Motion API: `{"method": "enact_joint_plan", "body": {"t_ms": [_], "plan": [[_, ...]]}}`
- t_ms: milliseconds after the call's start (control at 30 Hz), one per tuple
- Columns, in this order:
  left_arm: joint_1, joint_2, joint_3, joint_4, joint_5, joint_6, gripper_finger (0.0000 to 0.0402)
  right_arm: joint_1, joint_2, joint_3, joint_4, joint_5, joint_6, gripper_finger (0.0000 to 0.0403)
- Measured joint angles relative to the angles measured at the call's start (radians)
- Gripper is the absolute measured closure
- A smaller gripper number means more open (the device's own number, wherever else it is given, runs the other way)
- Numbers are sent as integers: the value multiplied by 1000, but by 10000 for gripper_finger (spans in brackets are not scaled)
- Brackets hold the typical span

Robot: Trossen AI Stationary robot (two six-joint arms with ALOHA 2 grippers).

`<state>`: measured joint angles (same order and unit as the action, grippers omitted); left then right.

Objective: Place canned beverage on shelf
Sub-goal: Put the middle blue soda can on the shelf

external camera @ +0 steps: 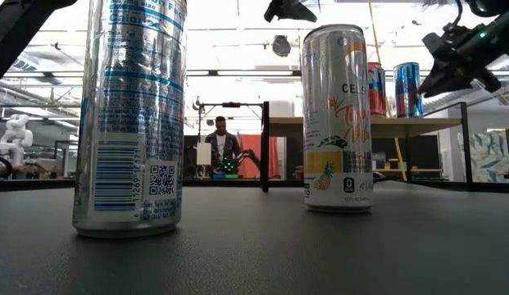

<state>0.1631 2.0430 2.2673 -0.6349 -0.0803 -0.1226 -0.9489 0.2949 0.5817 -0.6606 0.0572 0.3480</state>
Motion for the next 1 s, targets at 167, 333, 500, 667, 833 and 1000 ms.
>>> {"method": "enact_joint_plan", "body": {"t_ms": [167,333,500,667,833,1000], "plan": [[0,0,0,-4,0,0,59,0,0,-20,57,52,-17,377],[0,0,0,-4,0,0,59,0,2,-20,76,79,-49,400],[0,0,0,-4,0,0,59,0,25,-20,81,74,-46,400],[0,0,0,-4,0,6,59,0,58,-20,88,79,-44,399],[0,0,0,-4,0,6,59,0,99,-20,133,108,-54,399],[0,0,0,-4,0,6,59,0,150,-20,193,126,-63,399]]}}
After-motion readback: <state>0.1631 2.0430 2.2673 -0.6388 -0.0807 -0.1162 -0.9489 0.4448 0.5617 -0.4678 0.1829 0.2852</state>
